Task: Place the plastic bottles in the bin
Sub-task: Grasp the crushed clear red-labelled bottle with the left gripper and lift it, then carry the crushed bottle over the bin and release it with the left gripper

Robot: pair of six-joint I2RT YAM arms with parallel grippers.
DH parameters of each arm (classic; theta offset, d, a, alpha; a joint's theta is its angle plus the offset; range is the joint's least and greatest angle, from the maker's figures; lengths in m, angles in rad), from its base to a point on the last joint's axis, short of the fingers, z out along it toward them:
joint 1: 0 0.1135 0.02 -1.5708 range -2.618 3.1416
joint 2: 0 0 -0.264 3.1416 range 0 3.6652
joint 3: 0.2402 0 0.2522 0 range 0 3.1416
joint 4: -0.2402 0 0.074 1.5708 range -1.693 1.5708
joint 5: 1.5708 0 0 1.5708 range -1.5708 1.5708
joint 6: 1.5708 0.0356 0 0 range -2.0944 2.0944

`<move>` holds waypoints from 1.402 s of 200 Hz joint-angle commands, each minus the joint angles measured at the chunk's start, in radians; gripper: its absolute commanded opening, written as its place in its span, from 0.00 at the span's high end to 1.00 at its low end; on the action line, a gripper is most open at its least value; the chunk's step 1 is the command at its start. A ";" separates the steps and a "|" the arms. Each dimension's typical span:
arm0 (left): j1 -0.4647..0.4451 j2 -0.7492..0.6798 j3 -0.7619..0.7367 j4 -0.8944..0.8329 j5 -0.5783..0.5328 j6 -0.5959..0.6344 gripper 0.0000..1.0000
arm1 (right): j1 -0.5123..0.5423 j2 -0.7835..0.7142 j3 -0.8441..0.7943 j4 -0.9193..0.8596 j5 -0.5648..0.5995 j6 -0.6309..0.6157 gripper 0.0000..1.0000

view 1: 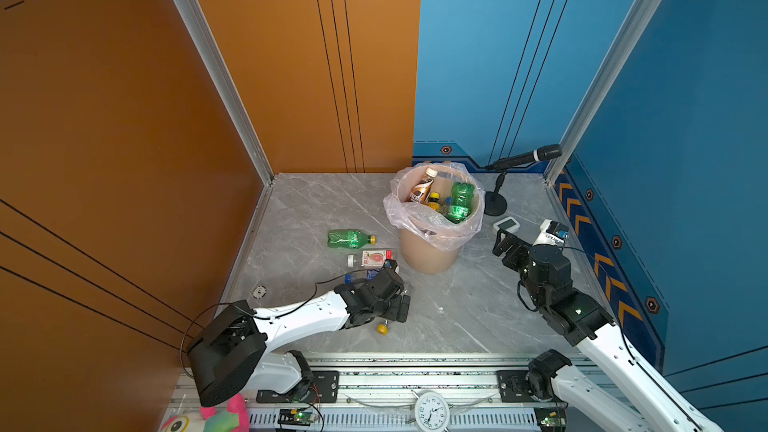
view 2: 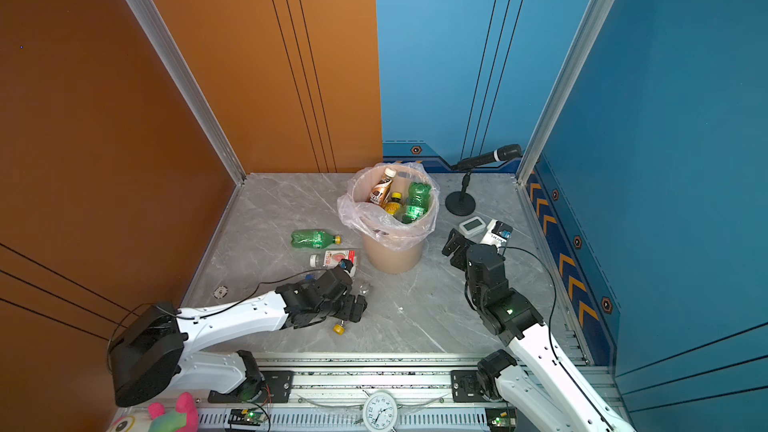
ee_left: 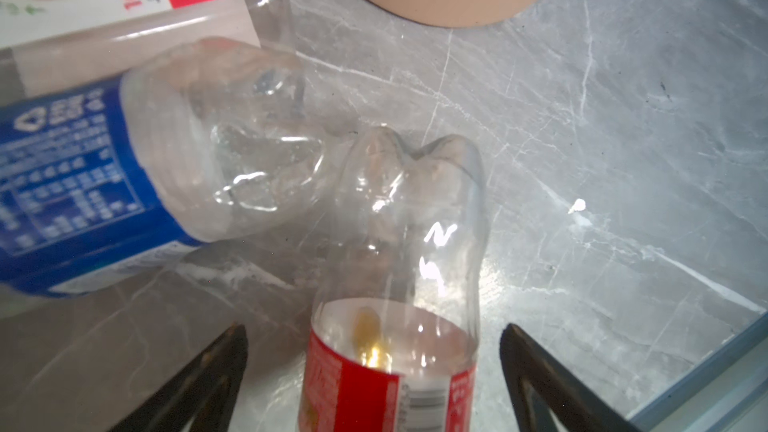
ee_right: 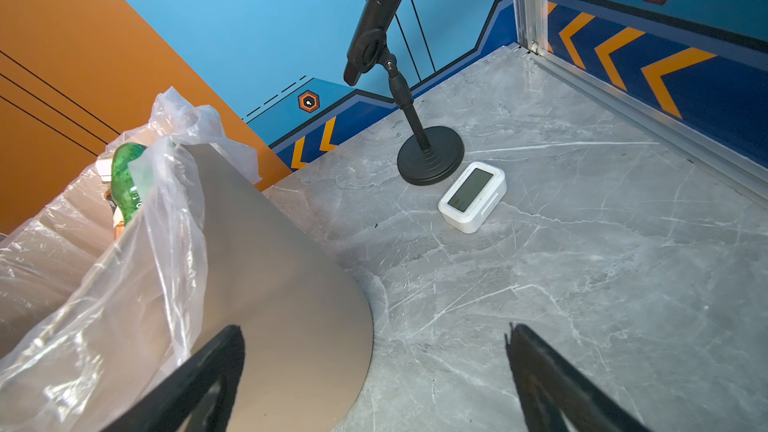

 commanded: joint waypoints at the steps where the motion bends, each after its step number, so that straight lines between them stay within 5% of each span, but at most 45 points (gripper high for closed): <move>1: 0.000 0.041 0.039 -0.012 -0.006 0.022 0.09 | -0.010 -0.013 -0.004 -0.022 -0.016 0.011 0.00; 56: -0.003 0.111 0.081 -0.018 0.031 0.024 0.31 | -0.024 -0.021 -0.007 -0.024 -0.022 0.014 0.00; 104: -0.003 -0.009 0.087 -0.035 0.017 0.039 0.49 | -0.035 -0.018 -0.010 -0.020 -0.029 0.021 0.00; 213: 0.041 -0.684 -0.126 0.159 -0.102 0.127 0.49 | -0.047 -0.022 -0.018 -0.017 -0.045 0.033 0.00; 280: 0.151 -0.708 0.051 0.138 -0.070 0.291 0.49 | -0.048 -0.023 -0.015 -0.015 -0.050 0.034 0.00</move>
